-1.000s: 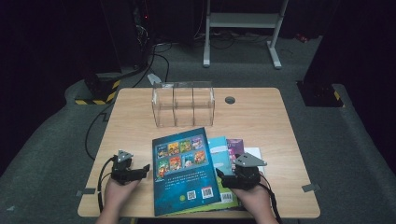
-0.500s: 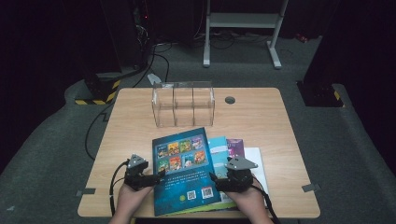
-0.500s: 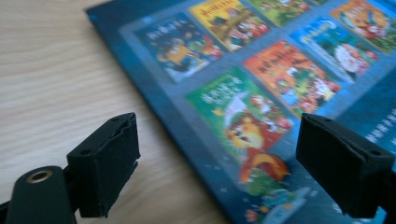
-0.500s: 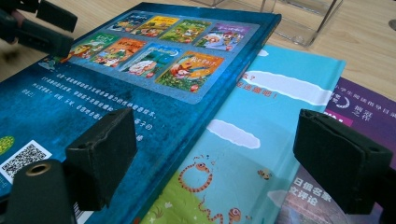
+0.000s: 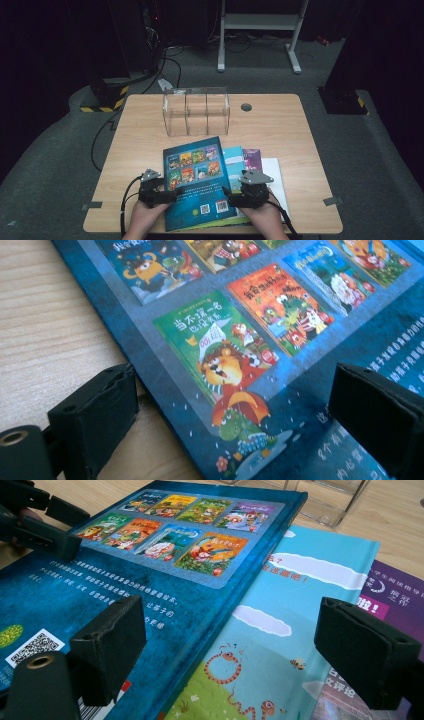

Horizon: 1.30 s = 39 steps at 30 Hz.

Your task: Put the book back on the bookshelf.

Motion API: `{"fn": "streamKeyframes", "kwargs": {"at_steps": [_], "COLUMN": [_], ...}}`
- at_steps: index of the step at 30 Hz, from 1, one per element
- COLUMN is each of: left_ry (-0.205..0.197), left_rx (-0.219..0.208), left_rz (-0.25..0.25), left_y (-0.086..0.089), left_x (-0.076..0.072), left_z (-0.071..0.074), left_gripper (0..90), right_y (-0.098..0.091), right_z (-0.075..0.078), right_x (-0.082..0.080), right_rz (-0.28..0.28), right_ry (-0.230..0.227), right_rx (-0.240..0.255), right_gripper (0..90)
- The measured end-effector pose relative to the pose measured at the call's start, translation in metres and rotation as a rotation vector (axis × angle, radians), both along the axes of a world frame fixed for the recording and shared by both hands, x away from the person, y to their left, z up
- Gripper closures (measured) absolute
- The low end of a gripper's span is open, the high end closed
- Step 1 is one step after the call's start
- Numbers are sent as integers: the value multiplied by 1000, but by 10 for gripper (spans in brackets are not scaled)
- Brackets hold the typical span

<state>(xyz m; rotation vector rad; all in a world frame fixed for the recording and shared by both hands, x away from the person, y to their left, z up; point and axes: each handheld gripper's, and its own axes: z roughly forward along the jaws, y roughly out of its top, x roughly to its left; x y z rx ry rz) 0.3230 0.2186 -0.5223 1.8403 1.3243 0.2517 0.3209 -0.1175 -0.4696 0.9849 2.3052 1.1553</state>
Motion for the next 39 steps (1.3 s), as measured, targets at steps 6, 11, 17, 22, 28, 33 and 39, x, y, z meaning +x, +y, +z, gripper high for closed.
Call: {"fn": "streamKeyframes", "kwargs": {"at_steps": [6, 11, 17, 22, 28, 33, 39], "left_ry": [-7, -43, -57, -72, -82, -91, -84], "left_rx": [20, 70, 60, 61, 52, 48, 62], "left_rz": [-18, -17, -25, -42, -53, -72, -110], "left_y": [-1, -8, -16, -24, -36, -45, -57], "left_x": [-2, -1, 1, 3, 3, 4, 5], "left_z": [1, 4, 4, 5, 6, 8, 11], "left_gripper": [56, 44, 46, 46, 46, 46, 47], "right_y": [-2, -6, -12, -21, -25, -25, -27], "right_z": [0, 0, 2, 7, 10, 5, 3], "right_x": [-1, -3, -7, -8, -10, -10, -15], "right_rz": [-14, -25, -36, -54, -67, -68, -86], "right_ry": [-7, -12, -12, -14, -23, -7, 4], "right_rx": [-9, -13, 3, 22, 28, 23, 19], "right_gripper": [129, 129, 129, 130, 131, 140, 161]}}
